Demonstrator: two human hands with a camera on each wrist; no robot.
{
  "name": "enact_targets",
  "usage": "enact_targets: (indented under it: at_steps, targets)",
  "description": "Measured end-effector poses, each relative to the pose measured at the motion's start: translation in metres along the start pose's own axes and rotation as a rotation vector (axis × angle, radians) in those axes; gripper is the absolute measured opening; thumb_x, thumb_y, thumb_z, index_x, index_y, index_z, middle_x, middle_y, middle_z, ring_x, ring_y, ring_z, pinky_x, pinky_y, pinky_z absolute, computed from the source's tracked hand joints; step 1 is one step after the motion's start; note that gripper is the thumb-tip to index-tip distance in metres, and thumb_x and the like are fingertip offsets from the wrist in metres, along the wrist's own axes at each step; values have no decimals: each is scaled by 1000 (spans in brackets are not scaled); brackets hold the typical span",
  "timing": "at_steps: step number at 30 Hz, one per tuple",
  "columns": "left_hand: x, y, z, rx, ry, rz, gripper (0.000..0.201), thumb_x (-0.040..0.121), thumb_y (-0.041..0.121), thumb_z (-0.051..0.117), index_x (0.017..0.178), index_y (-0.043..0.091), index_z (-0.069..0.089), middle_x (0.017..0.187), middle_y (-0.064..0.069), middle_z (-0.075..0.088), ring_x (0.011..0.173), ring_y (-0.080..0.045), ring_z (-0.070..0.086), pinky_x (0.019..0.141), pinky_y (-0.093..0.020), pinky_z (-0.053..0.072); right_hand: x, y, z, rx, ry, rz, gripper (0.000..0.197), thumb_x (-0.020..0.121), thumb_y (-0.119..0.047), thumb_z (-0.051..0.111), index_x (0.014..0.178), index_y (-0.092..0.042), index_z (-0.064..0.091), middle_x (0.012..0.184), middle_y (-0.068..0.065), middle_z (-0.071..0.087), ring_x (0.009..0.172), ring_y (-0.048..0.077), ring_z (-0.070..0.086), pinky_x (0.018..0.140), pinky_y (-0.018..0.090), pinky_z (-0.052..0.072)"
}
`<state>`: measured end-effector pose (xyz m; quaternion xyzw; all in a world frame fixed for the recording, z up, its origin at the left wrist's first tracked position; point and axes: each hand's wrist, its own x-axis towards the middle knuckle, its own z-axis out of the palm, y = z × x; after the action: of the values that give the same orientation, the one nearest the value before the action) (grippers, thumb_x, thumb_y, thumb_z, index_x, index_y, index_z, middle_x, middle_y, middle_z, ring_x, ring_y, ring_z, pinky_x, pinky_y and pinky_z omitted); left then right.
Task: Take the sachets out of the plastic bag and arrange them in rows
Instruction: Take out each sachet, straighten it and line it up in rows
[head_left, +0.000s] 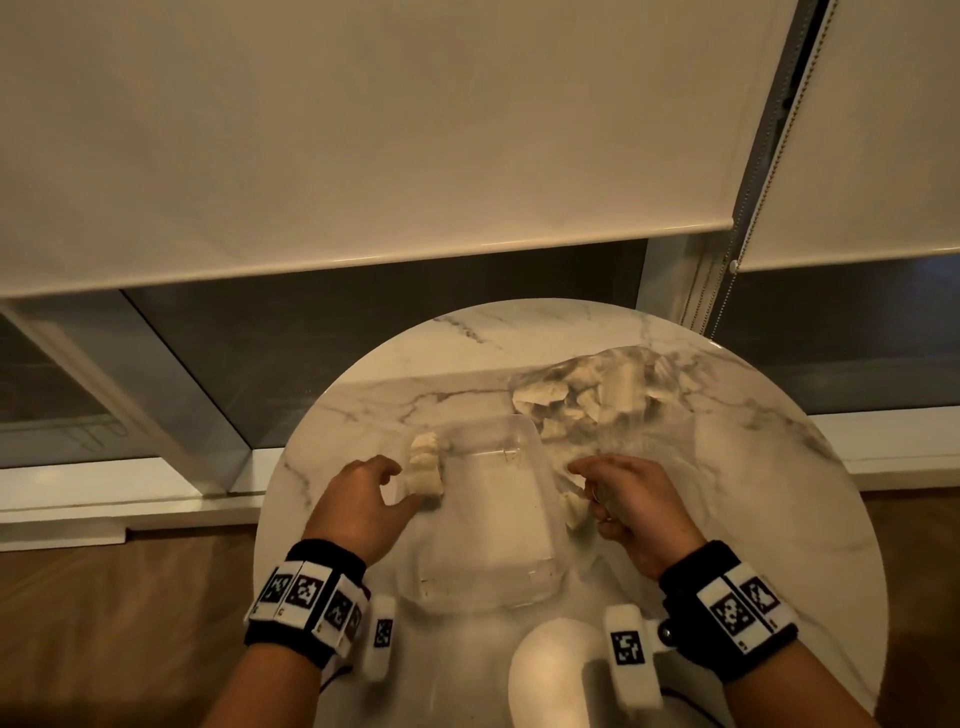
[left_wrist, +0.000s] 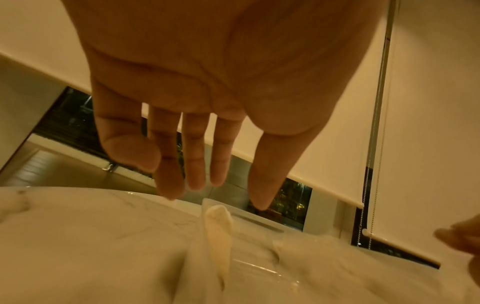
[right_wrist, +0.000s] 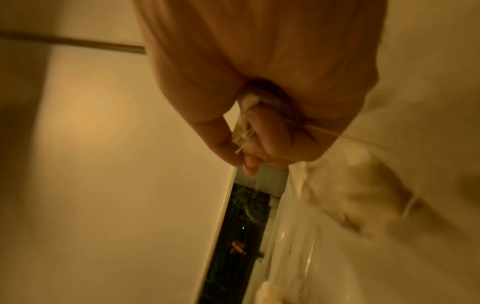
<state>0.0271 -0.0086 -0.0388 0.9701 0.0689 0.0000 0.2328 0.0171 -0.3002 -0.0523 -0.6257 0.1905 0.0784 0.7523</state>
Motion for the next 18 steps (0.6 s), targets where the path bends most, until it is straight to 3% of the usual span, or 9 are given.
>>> enact_targets:
  at_steps: [2, 4, 7, 9, 11, 14, 16, 18]
  targets:
    - [-10, -3, 1, -18, -28, -63, 57, 79, 48, 75, 128, 23, 59, 118, 1, 65, 105, -17, 61, 88, -30, 49, 11, -4, 1, -257, 35, -60, 9, 88, -13, 70, 89, -7, 76, 68, 6, 59, 48, 13, 44, 41, 21, 30]
    - [-19, -5, 3, -29, -65, -122, 61, 79, 50, 74, 131, 23, 56, 118, 2, 65, 102, -16, 60, 87, -30, 49, 26, -3, 1, -515, 28, -89, 11, 88, -17, 71, 98, -15, 76, 79, 5, 67, 54, 10, 52, 43, 20, 36]
    - [-30, -5, 7, -47, -99, -159, 64, 78, 49, 76, 133, 23, 56, 118, 4, 67, 102, -14, 62, 87, -27, 49, 45, 4, 1, -897, -45, -75, 36, 87, -24, 73, 122, -20, 67, 116, 5, 67, 93, 18, 65, 70, 25, 50]
    - [-35, -4, 10, -23, -112, -146, 63, 80, 46, 75, 135, 23, 55, 121, 6, 66, 108, -15, 62, 92, -28, 50, 53, 8, 1, -1032, -69, -47, 46, 84, -27, 77, 128, -20, 64, 124, 4, 65, 107, 21, 63, 85, 29, 52]
    - [-38, -3, 11, 17, -115, -131, 61, 82, 40, 72, 138, 25, 53, 125, 9, 64, 113, -15, 60, 95, -31, 50, 57, 11, 1, -1119, -85, -23, 45, 81, -30, 79, 123, -20, 65, 121, 2, 66, 105, 19, 62, 89, 28, 50]
    - [-38, -5, 10, 43, -113, -122, 60, 83, 35, 71, 139, 27, 52, 126, 11, 63, 116, -14, 58, 97, -32, 49, 60, 15, 2, -1189, -105, 7, 25, 77, -33, 78, 99, -26, 70, 104, -2, 71, 91, 15, 65, 88, 31, 55]
    - [-39, -6, 10, 34, -112, -122, 59, 83, 34, 70, 138, 28, 52, 126, 12, 62, 116, -14, 58, 96, -33, 50, 58, 15, 3, -1182, -124, 16, 13, 77, -30, 78, 88, -27, 72, 92, -3, 71, 84, 14, 66, 82, 31, 57]
    - [-40, -7, 10, 26, -109, -122, 58, 84, 33, 70, 138, 29, 52, 126, 13, 62, 115, -14, 58, 97, -34, 50, 56, 14, 3, -1192, -147, 19, 11, 79, -29, 77, 88, -26, 73, 89, -4, 71, 82, 13, 66, 74, 28, 55]
